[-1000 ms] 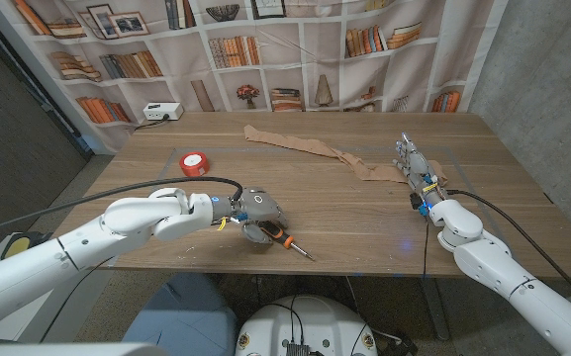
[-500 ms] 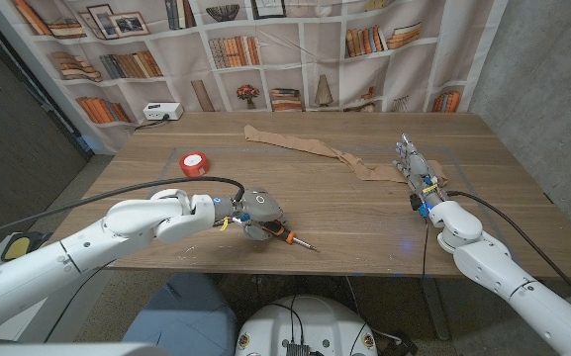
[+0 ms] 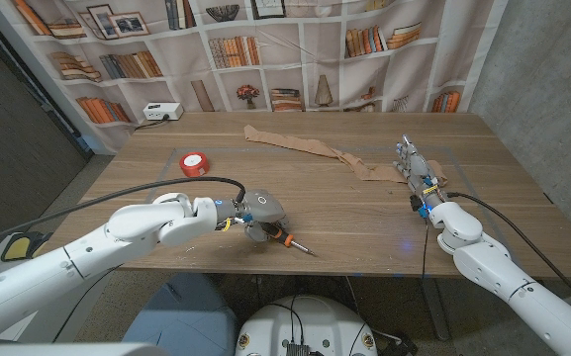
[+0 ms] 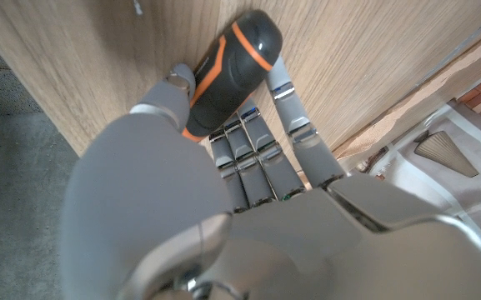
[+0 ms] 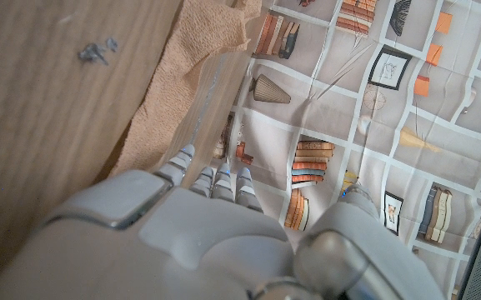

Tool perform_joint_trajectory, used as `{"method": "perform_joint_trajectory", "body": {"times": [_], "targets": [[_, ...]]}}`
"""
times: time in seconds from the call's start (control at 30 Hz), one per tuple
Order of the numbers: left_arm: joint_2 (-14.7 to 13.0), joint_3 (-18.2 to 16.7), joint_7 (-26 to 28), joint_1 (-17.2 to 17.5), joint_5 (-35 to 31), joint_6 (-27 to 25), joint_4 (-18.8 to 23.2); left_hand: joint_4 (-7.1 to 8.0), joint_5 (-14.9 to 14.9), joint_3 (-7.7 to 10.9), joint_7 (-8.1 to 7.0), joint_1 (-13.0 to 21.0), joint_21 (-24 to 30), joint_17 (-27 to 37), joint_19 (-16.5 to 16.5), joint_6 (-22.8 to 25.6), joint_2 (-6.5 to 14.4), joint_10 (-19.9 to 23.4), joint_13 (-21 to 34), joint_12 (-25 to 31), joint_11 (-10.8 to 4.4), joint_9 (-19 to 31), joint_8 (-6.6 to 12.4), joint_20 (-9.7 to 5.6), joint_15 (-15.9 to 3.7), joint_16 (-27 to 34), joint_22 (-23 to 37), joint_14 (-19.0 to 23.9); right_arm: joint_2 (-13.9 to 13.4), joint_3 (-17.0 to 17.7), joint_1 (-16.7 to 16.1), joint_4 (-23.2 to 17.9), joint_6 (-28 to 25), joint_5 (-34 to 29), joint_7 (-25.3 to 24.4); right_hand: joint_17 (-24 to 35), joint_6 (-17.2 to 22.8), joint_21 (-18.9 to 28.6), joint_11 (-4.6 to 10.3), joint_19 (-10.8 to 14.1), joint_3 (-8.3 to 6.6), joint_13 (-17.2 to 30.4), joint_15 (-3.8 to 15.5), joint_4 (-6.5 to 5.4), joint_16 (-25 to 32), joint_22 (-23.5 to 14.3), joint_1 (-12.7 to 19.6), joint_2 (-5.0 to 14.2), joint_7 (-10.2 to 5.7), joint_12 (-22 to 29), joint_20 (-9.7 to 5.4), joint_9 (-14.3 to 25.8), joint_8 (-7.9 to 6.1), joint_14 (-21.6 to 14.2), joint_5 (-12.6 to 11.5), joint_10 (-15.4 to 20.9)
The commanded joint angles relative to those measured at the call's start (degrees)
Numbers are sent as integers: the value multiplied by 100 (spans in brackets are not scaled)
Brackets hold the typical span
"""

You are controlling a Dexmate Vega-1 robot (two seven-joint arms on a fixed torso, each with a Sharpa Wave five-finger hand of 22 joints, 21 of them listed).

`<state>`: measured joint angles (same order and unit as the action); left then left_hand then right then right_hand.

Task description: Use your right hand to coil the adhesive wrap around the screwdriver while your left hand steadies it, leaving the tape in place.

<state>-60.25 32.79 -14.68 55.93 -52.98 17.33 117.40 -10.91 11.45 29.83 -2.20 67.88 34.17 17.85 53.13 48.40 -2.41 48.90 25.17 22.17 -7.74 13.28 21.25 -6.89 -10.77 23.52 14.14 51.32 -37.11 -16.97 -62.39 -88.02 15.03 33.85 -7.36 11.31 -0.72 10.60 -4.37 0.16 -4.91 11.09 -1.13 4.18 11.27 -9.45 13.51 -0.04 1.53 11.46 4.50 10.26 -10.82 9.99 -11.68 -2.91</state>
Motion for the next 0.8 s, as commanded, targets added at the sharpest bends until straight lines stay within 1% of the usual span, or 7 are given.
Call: {"method": "perform_joint_trajectory", "body": {"times": [0.03, 0.2, 0.47, 0.57, 0.67, 0.7, 0.8], "targets": [[84, -169, 337, 358, 456, -484, 17, 31, -52, -23, 90, 1165, 96, 7, 322, 92, 1018, -50, 40, -27, 44, 404, 61, -353, -261, -24, 26, 358, 16, 2, 11, 30, 15, -9, -7, 29, -6, 23, -18, 11, -6, 16, 16, 31, 28, -30, 7, 47, 3, 23, 1, 31, -24, 168, 20, 7], [96, -337, 752, 643, 443, -908, 172, 54, -92, -33, 63, 1220, 181, -9, 339, 83, 1026, -99, 75, -55, 74, 402, 60, -388, -244, -80, 40, 316, 34, -1, 20, 65, 34, 2, 7, 29, -3, 22, -20, 11, -4, 16, 18, 32, 28, -30, 5, 49, 5, 25, 3, 31, -24, 167, 20, 11], [36, -465, 1113, 872, 499, -1218, 288, 62, -113, -39, 68, 1256, 234, -20, 341, 73, 1027, -98, 94, -64, 87, 399, 56, -404, -253, -104, 47, 319, 66, 3, 27, 112, 61, 31, 17, 30, 3, 22, -22, 12, 2, 16, 17, 34, 30, -30, -2, 47, 7, 23, 1, 31, -25, 164, 21, 7], [6, -514, 1229, 945, 508, -1312, 349, 101, -135, -85, -77, 1288, 329, -21, 264, 277, 1032, -105, 145, -86, 65, 456, 186, -417, -239, -138, 64, 329, 68, -6, 31, 141, 86, 22, 41, 30, 3, 22, -17, 11, 2, 16, 15, 35, 30, -30, -3, 48, 5, 25, 0, 31, -24, 163, 21, 11], [-21, -571, 1263, 963, 629, -1342, 379, 108, -141, -115, -15, 1317, 407, -21, 217, 390, 1022, -59, 184, -88, 50, 535, 300, -415, -240, -157, 70, 353, 77, -4, 27, 145, 81, 41, 40, 30, 4, 22, -23, 12, 2, 16, 19, 35, 30, -30, -3, 53, 2, 26, -1, 31, -24, 164, 21, 13], [-25, -590, 1278, 967, 667, -1355, 388, 112, -143, -122, 65, 1330, 442, -22, 207, 326, 1024, -57, 197, -98, 51, 565, 300, -417, -242, -162, 71, 375, 79, -8, 30, 163, 108, 30, 52, 30, 7, 22, -11, 12, 2, 16, 18, 35, 31, -30, -3, 54, 4, 25, -2, 31, -25, 162, 20, 11], [-15, -646, 1303, 987, 777, -1434, 428, 112, -145, -126, 72, 1343, 477, -24, 213, 313, 1024, -24, 207, -94, 63, 590, 315, -420, -244, -167, 71, 390, 91, 3, 19, 152, 91, 58, 32, 30, 5, 21, -18, 10, 1, 16, 19, 36, 31, -30, -3, 59, 5, 23, 1, 31, -24, 162, 20, 7]]}}
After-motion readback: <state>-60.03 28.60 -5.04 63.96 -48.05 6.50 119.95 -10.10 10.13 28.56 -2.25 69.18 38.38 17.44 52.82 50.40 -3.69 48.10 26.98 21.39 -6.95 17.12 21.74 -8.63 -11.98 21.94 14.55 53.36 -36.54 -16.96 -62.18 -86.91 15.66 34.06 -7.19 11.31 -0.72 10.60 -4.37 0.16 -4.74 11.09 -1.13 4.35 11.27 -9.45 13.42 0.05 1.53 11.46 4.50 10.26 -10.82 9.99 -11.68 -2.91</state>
